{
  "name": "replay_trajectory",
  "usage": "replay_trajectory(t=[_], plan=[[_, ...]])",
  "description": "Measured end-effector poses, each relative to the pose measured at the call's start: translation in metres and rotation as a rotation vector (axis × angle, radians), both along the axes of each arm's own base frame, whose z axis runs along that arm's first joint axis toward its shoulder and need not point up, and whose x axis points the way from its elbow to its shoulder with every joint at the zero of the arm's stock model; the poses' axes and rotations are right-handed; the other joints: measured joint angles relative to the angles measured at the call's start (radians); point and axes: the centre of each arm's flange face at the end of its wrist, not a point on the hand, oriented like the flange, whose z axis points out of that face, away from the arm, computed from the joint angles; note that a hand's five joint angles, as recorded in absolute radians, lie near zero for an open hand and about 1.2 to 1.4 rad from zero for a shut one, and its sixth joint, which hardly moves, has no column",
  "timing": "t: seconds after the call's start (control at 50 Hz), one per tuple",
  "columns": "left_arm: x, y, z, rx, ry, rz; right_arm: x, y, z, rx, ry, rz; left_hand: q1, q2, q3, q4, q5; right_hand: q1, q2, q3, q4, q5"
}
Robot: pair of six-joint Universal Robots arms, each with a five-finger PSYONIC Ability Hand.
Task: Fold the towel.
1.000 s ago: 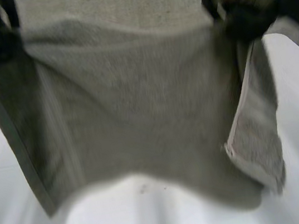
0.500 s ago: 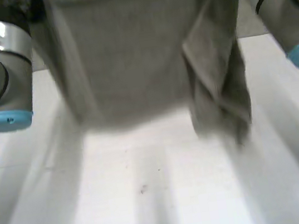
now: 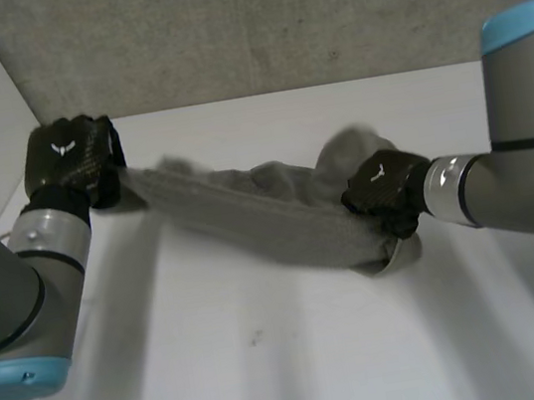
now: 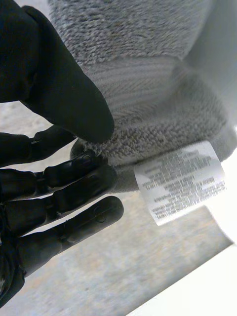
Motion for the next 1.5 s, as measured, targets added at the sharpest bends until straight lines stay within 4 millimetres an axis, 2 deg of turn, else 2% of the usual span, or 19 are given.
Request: replay_trajectory(t=[0.02, 0.04, 0.14, 0.16, 0.22, 0.24, 0.26, 0.4, 0.54, 0.68, 0.86, 1.06, 1.2, 1.38, 1.5], plan=[[0.002, 0.001, -0.008, 0.025, -0.01, 0.005, 0.001, -0.005, -0.013, 0.005, 0.011, 0.0, 0.0, 0.001, 0.0, 0.0, 0.0, 0.0, 0.0, 0.0, 0.0, 0.002], [0.003, 0.001, -0.01, 0.031, -0.012, 0.007, 0.001, -0.007, -0.017, 0.002, 0.007, -0.003, 0.002, 0.001, 0.0, 0.0, 0.0, -0.001, -0.005, -0.007, -0.008, -0.001], [0.005, -0.001, -0.015, 0.044, -0.018, 0.016, 0.005, -0.018, -0.024, -0.035, -0.053, -0.041, 0.009, 0.002, 0.0, 0.0, 0.0, -0.033, -0.103, -0.118, -0.112, -0.067], [0.006, -0.002, -0.014, 0.042, -0.018, 0.02, 0.006, -0.023, -0.022, -0.055, -0.117, -0.076, 0.012, 0.002, 0.0, 0.0, 0.0, -0.341, -0.458, -0.475, -0.483, -0.412], [0.007, -0.003, -0.012, 0.036, -0.014, 0.022, 0.006, -0.024, -0.02, -0.06, -0.164, -0.102, 0.014, 0.002, 0.0, 0.0, 0.003, -0.418, -0.56, -0.581, -0.578, -0.512], [0.007, -0.003, -0.011, 0.032, -0.013, 0.023, 0.005, -0.025, -0.018, -0.057, -0.207, -0.127, 0.014, 0.002, 0.0, 0.0, 0.002, -0.531, -0.696, -0.718, -0.719, -0.67], [0.007, -0.002, -0.008, 0.025, -0.009, 0.024, 0.004, -0.024, -0.016, -0.049, -0.24, -0.151, 0.014, 0.002, 0.0, 0.0, 0.002, -0.553, -0.724, -0.747, -0.754, -0.71], [0.008, 0.0, 0.003, -0.004, 0.005, 0.026, -0.011, -0.018, -0.016, 0.025, -0.348, -0.286, 0.014, 0.002, 0.0, 0.0, 0.004, -0.559, -0.728, -0.761, -0.774, -0.742], [0.01, 0.003, 0.016, -0.04, 0.02, 0.029, -0.044, -0.004, -0.03, 0.185, -0.498, -0.521, 0.014, 0.002, 0.0, 0.0, 0.004, -0.559, -0.728, -0.761, -0.787, -0.752], [0.018, -0.001, 0.018, -0.045, 0.02, 0.054, -0.065, 0.008, -0.035, 0.24, -0.566, -0.619, 0.015, 0.002, 0.0, 0.0, 0.004, -0.559, -0.728, -0.761, -0.787, -0.752], [0.03, -0.009, 0.017, -0.037, 0.017, 0.095, -0.072, 0.03, -0.049, 0.301, -0.538, -0.632, 0.015, 0.002, 0.0, 0.0, 0.004, -0.559, -0.728, -0.76, -0.784, -0.736], [0.041, -0.014, 0.015, -0.019, 0.012, 0.132, -0.061, 0.039, -0.058, 0.303, -0.541, -0.573, 0.015, 0.002, 0.0, 0.0, 0.004, -0.551, -0.725, -0.709, -0.713, -0.68], [0.051, -0.021, 0.015, -0.018, 0.012, 0.165, -0.035, 0.047, -0.063, 0.297, -0.539, -0.477, 0.015, 0.002, 0.0, 0.0, 0.004, -0.539, -0.725, -0.689, -0.697, -0.665], [0.061, -0.028, 0.015, -0.019, 0.011, 0.197, 0.002, 0.031, -0.083, 0.305, -0.52, -0.408, 0.015, 0.002, 0.0, 0.0, 0.004, -0.541, -0.725, -0.689, -0.698, -0.68], [0.063, -0.029, 0.015, -0.019, 0.011, 0.202, 0.013, 0.017, -0.091, 0.285, -0.512, -0.412, 0.015, 0.002, 0.0, 0.0, 0.004, -0.538, -0.725, -0.688, -0.697, -0.668]])
